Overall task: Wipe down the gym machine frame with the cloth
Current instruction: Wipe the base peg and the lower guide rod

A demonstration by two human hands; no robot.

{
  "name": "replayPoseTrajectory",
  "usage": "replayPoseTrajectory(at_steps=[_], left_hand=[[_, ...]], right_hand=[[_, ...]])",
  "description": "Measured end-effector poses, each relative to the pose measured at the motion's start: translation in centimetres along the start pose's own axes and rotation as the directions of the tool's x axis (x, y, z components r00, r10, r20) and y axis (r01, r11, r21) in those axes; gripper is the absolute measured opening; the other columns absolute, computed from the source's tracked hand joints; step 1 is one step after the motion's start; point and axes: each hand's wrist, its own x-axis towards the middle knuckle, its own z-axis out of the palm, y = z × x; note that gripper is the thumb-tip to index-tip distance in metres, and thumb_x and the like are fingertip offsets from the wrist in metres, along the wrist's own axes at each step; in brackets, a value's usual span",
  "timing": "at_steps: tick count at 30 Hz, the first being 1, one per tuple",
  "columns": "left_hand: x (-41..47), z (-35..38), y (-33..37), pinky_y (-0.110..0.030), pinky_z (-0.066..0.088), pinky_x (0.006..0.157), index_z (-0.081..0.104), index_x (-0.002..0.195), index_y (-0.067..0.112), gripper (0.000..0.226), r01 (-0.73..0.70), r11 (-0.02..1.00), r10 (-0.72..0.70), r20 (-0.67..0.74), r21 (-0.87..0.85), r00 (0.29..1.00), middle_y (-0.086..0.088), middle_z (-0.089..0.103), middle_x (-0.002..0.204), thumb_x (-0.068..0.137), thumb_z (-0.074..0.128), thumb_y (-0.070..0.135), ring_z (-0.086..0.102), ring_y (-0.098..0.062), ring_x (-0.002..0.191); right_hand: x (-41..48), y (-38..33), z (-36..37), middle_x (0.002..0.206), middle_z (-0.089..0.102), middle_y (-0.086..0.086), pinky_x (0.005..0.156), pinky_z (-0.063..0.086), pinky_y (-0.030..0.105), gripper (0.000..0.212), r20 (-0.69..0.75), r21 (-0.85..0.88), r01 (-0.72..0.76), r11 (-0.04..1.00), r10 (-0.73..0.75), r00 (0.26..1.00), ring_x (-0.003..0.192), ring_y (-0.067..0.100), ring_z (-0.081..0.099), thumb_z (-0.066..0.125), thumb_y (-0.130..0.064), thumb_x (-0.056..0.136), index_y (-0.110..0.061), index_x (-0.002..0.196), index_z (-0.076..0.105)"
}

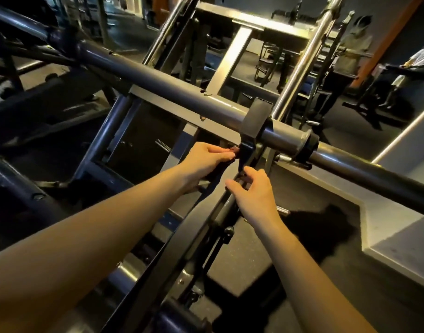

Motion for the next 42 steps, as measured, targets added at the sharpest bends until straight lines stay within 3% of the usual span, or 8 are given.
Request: replayPoseTrajectory(at_steps=[7, 10, 16, 23, 31, 35, 39, 42], left_hand=[[-7.9, -4.2, -3.1, -0.031, 0.052, 0.085, 0.079, 0.11, 0.022, 0.021, 0.119, 0.99, -0.125, 0.091, 0.073, 0.988, 0.004, 0.076, 0.1, 0.091, 0.075, 0.03, 0.068, -0.015, 0.103], [-11.3, -5.6, -4.1, -0.032, 0.052, 0.085, 0.079, 0.111, 0.023, 0.023, 0.168, 0.98, -0.179, 0.108, 0.109, 0.978, 0.003, 0.075, 0.107, 0.09, 0.076, 0.03, 0.067, -0.015, 0.107], [-17.6, -8.2, -5.1, -0.029, 0.049, 0.083, 0.077, 0.11, 0.018, 0.025, 0.233, 0.951, -0.271, 0.183, 0.204, 0.945, 0.002, 0.076, 0.102, 0.089, 0.076, 0.031, 0.069, -0.011, 0.101], [-23.2, -11.2, -7.1, -0.047, 0.048, 0.105, 0.077, 0.109, 0.019, 0.034, 0.321, 0.888, -0.403, 0.222, 0.328, 0.888, -0.001, 0.076, 0.109, 0.083, 0.081, 0.04, 0.068, -0.02, 0.11], [-26.6, -14.6, -8.1, -0.053, 0.051, 0.104, 0.079, 0.107, 0.021, 0.026, 0.39, 0.806, -0.539, 0.277, 0.446, 0.796, -0.001, 0.076, 0.108, 0.082, 0.082, 0.029, 0.069, -0.022, 0.11], [-24.3, -15.2, -6.4, -0.044, 0.059, 0.092, 0.079, 0.104, 0.026, 0.022, 0.384, 0.823, -0.485, 0.164, 0.419, 0.859, -0.001, 0.076, 0.107, 0.082, 0.083, 0.028, 0.071, -0.023, 0.105], [-19.5, -15.4, -4.1, -0.038, 0.056, 0.088, 0.073, 0.116, 0.022, 0.03, 0.342, 0.907, -0.345, -0.031, 0.246, 0.938, -0.005, 0.071, 0.114, 0.087, 0.078, 0.024, 0.066, -0.024, 0.11], [-16.4, -15.7, -3.3, -0.049, 0.053, 0.099, 0.072, 0.115, 0.023, 0.03, 0.296, 0.954, -0.287, -0.161, 0.036, 0.944, -0.006, 0.069, 0.119, 0.086, 0.079, 0.025, 0.064, -0.027, 0.113]], right_hand=[[-0.8, 0.2, 2.9, 0.147, 0.041, 0.008, 0.11, 0.044, 0.037, 0.058, -0.162, 0.032, 0.023, 0.999, -0.017, 0.987, 0.135, 0.024, 0.048, 0.063, -0.021, 0.1, -0.015, 0.153, 0.041], [-2.6, 0.0, 4.4, 0.15, 0.04, 0.003, 0.115, 0.039, 0.038, 0.052, -0.281, -0.146, 0.177, 0.973, -0.213, 0.936, 0.141, 0.021, 0.042, 0.06, -0.013, 0.1, -0.015, 0.15, 0.045], [-6.3, 0.4, 7.2, 0.135, 0.06, 0.003, 0.114, 0.042, 0.05, 0.036, -0.037, -0.39, 0.513, 0.765, -0.569, 0.821, 0.131, 0.021, 0.053, 0.066, -0.012, 0.094, -0.014, 0.13, 0.067], [-7.3, 0.6, 7.1, 0.123, 0.068, 0.004, 0.122, 0.032, 0.044, 0.024, 0.011, -0.437, 0.528, 0.728, -0.583, 0.813, 0.123, 0.021, 0.058, 0.065, -0.015, 0.097, -0.012, 0.12, 0.072], [-8.2, 0.0, 7.2, 0.12, 0.07, 0.004, 0.124, 0.025, 0.051, 0.021, 0.02, -0.524, 0.509, 0.682, -0.588, 0.809, 0.12, 0.021, 0.061, 0.061, -0.017, 0.098, -0.013, 0.116, 0.072], [-8.0, -1.2, 6.8, 0.113, 0.071, 0.002, 0.124, 0.024, 0.05, 0.019, 0.047, -0.555, 0.492, 0.67, -0.566, 0.823, 0.114, 0.02, 0.063, 0.067, -0.018, 0.095, -0.015, 0.112, 0.074], [-6.8, -3.9, 7.5, 0.102, 0.067, -0.01, 0.101, 0.049, 0.03, 0.016, 0.104, -0.28, 0.53, 0.801, -0.523, 0.846, 0.097, 0.003, 0.059, 0.065, -0.022, 0.098, -0.021, 0.112, 0.073], [-4.6, -6.6, 8.7, 0.107, 0.064, -0.017, 0.083, 0.045, 0.015, 0.02, 0.301, -0.032, 0.362, 0.932, -0.337, 0.892, 0.101, -0.001, 0.059, 0.061, -0.03, 0.101, -0.026, 0.119, 0.07]])
